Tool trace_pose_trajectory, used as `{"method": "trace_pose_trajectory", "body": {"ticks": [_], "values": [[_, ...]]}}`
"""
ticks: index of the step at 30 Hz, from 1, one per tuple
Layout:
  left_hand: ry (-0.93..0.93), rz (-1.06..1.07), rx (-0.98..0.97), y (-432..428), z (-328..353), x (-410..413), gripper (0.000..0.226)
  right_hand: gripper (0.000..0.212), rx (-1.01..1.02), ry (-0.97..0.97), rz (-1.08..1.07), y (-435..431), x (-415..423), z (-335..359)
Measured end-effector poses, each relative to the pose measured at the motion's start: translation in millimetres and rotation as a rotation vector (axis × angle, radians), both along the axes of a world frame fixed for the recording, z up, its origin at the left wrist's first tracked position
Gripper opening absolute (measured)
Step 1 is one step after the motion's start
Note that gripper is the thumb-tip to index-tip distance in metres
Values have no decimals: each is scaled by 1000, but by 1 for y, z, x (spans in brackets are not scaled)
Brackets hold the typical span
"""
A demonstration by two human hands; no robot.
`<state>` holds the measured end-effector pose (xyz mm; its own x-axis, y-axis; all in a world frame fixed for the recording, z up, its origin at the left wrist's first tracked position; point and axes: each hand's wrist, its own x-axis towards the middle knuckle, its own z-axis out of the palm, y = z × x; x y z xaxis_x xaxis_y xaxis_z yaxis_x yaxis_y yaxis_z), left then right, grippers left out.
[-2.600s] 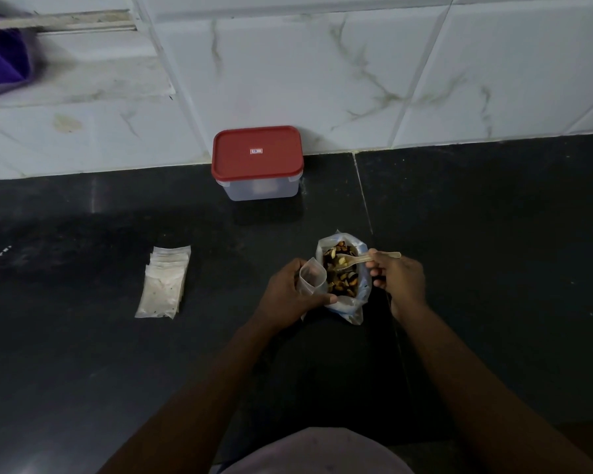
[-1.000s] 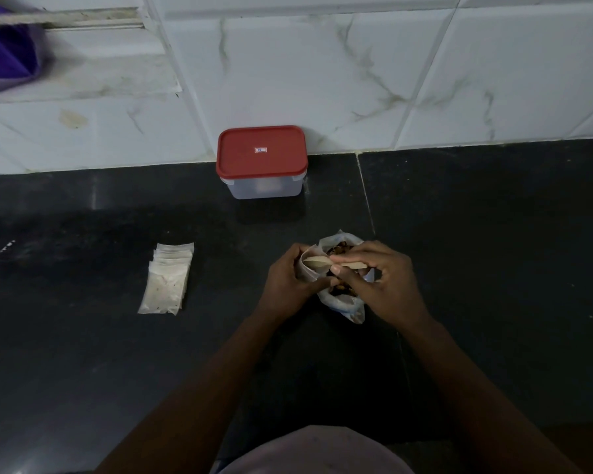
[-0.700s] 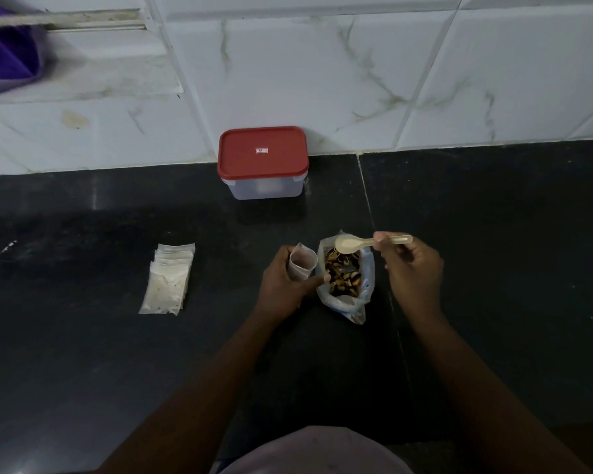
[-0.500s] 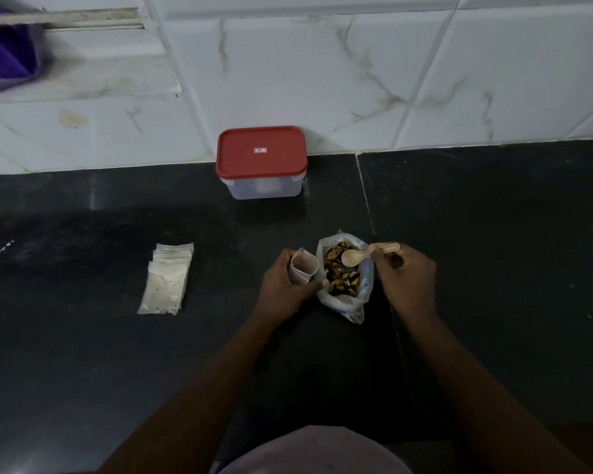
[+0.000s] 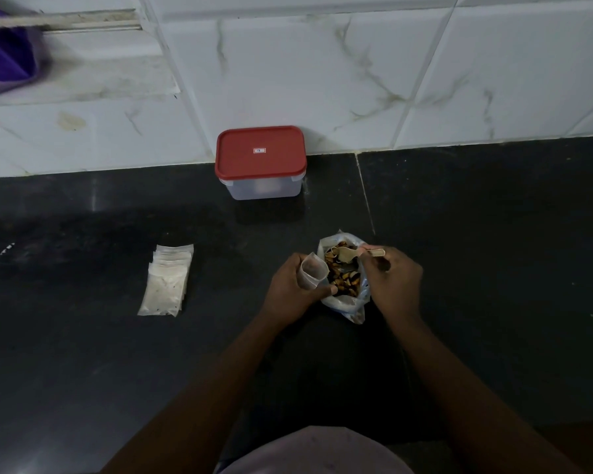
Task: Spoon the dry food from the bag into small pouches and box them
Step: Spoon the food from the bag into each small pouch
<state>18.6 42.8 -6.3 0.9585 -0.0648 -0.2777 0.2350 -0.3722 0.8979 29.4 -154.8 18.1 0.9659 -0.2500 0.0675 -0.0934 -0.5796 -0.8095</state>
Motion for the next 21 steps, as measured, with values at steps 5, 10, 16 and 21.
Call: {"method": "trace_pose_trajectory", "body": {"ticks": [5,10,16,21], "values": [[1,-18,-21,1,3,0,57,16,173,186,-122,1,7,0],[1,-19,-15,3,3,1,57,20,393,323,-174,2,12,5],[-39,37,-1,3,2,-1,57,19,544,345,-298,-7,13,5],[-60,56,3,4,3,0,62,14,664,377,-333,-12,13,7]]}}
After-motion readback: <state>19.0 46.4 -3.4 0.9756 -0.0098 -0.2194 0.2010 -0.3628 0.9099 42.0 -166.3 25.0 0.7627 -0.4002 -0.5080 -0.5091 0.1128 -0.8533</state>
